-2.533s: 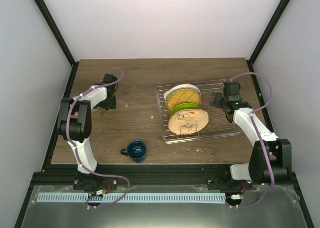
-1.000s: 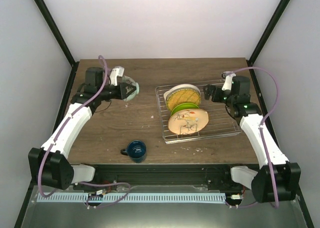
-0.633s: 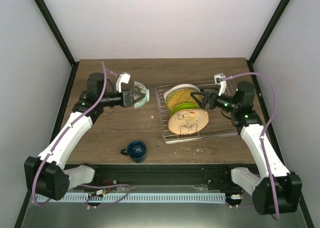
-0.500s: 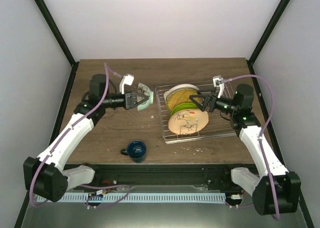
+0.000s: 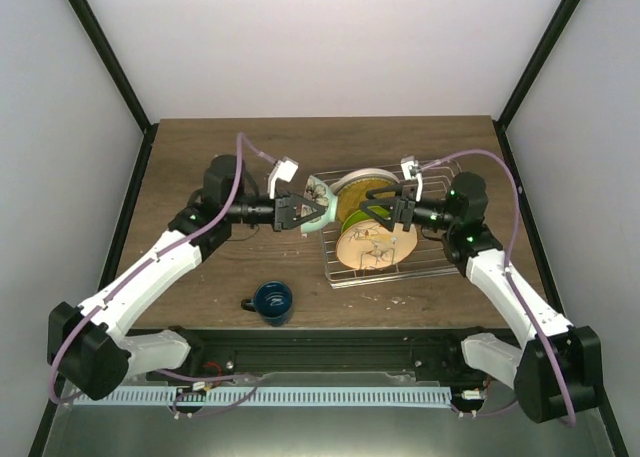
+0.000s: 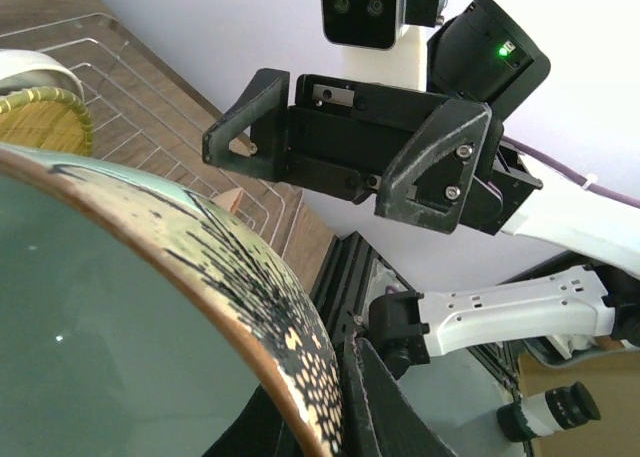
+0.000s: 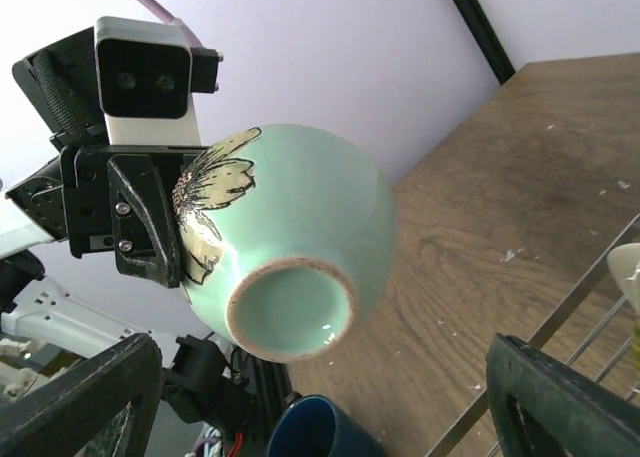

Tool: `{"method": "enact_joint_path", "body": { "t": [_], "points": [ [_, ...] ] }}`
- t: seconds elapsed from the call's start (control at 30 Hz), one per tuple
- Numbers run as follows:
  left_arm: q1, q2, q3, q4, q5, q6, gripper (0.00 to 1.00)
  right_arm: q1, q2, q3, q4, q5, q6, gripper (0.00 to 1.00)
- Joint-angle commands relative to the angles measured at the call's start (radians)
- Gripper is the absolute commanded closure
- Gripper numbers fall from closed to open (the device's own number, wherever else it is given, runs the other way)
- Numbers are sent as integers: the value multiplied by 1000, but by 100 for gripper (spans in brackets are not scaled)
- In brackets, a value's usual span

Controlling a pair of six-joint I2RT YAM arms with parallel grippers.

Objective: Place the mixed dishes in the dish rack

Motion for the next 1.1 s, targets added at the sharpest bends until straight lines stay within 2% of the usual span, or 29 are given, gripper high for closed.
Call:
{"method": "enact_joint_path", "body": {
  "t": [0.0,0.47,1.07],
  "points": [
    [-22,9,26,100,-28,-2,100,43,14,19,61,9,35,11],
    [-70,76,65,148,-49,-15,100,94,70,13,96,37,35,14],
    [-76,91,85,185,-40,-44,100,133,127,10,158,49,49,14]
  ]
}}
